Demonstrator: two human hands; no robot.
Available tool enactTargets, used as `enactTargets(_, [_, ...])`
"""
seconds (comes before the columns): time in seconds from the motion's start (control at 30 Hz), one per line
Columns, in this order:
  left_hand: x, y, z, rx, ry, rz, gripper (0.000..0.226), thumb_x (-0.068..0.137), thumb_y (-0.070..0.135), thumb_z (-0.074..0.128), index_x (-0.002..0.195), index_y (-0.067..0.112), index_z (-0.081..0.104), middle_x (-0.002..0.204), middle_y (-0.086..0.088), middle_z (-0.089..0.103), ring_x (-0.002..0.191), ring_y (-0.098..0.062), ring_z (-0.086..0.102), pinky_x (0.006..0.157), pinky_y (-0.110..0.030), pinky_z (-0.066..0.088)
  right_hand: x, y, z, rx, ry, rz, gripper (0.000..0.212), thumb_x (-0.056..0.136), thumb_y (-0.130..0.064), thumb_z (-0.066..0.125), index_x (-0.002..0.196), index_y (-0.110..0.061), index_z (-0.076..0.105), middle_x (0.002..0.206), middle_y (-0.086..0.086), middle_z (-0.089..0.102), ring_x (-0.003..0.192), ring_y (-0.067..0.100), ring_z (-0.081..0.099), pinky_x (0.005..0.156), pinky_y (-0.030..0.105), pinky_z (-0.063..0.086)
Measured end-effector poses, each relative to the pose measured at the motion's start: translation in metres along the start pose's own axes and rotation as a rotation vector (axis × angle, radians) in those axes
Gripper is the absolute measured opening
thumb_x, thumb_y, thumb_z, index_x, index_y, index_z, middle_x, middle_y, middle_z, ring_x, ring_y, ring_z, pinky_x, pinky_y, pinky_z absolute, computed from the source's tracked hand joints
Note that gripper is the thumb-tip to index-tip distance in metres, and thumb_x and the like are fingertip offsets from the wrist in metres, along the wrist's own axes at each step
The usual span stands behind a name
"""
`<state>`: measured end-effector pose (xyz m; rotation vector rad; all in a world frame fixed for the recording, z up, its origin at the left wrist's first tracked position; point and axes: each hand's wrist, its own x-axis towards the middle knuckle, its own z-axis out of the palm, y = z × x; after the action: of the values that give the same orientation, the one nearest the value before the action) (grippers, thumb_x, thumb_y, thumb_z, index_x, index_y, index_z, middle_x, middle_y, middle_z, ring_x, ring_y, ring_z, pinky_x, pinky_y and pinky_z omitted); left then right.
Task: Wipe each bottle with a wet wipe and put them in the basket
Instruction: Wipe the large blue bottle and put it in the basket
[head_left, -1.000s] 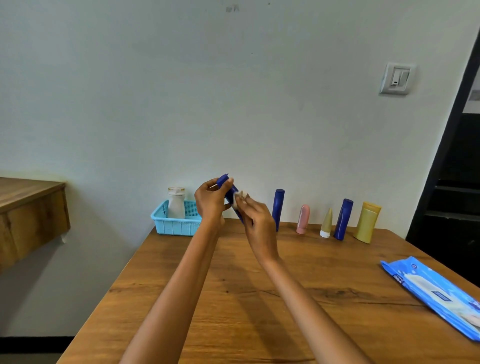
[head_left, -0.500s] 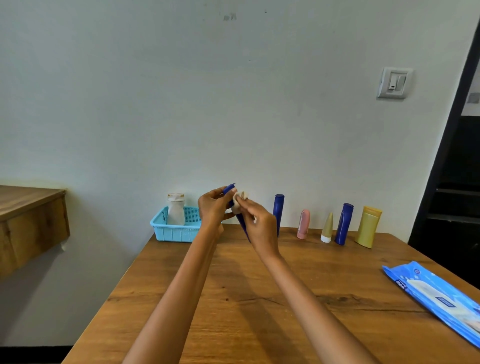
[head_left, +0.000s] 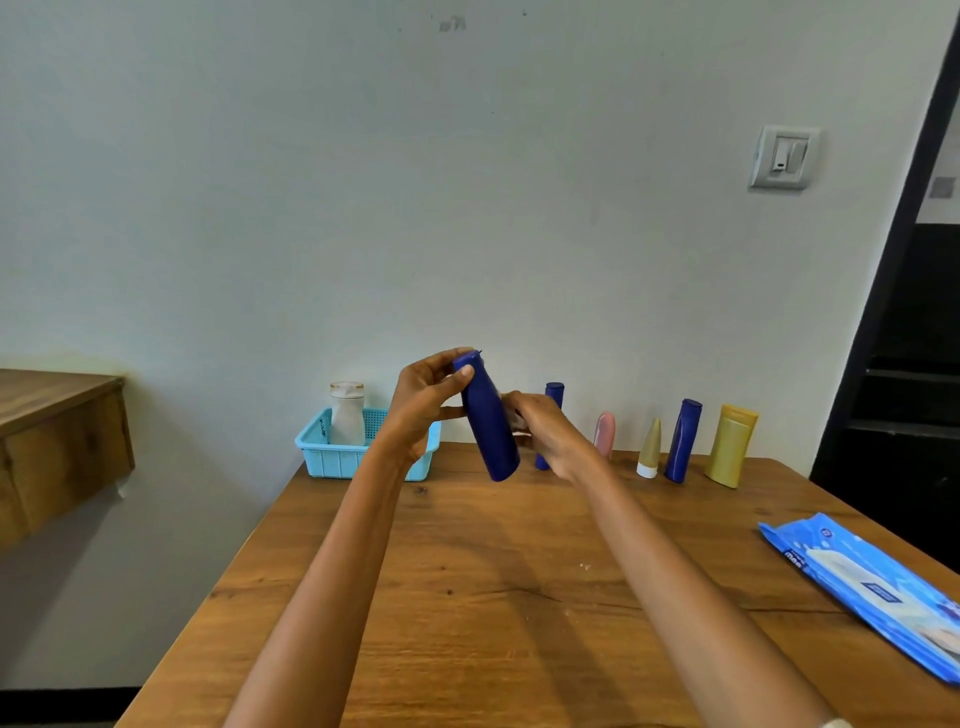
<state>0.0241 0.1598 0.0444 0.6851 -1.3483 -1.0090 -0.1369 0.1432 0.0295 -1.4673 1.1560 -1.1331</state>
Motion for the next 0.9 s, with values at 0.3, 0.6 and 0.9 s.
enactTargets(0.3, [-0.002, -0.007, 0.009, 0.019, 0.187, 0.082, 0.029, 0.089, 0.008, 0.06, 0.117, 0.01, 0.057, 0.103, -0.003, 0.064, 0.09, -0.011, 0.064, 0.066, -0.022, 0.058, -0.009, 0.046, 0.001, 0.497, 0.014, 0.287, 0.034, 0.093, -0.025, 0.056, 0.117, -0.001, 0.055, 0.105, 0.02, 0.068, 0.084, 0.024, 0.068, 0.074, 0.031, 0.056])
enactTargets(0.6, [0.005, -0.017, 0.011, 0.232, 0.255, 0.147, 0.036, 0.086, 0.009, 0.065, 0.121, 0.01, 0.056, 0.108, -0.006, 0.064, 0.087, -0.012, 0.065, 0.066, -0.018, 0.056, -0.017, 0.056, 0.011, 0.59, 0.085, 0.332, 0.036, 0.085, -0.025, 0.066, 0.106, 0.003, 0.059, 0.081, 0.014, 0.068, 0.063, 0.016, 0.063, 0.055, 0.023, 0.054])
enactTargets(0.9, [0.009, -0.027, 0.012, 0.381, 0.359, 0.065, 0.035, 0.072, 0.035, 0.078, 0.101, 0.032, 0.059, 0.099, 0.007, 0.068, 0.083, -0.011, 0.067, 0.077, -0.04, 0.058, -0.02, 0.04, 0.03, 0.06, 0.306, -0.204, 0.025, 0.09, -0.025, 0.061, 0.112, -0.016, 0.067, 0.1, -0.008, 0.069, 0.096, 0.008, 0.063, 0.083, 0.022, 0.05])
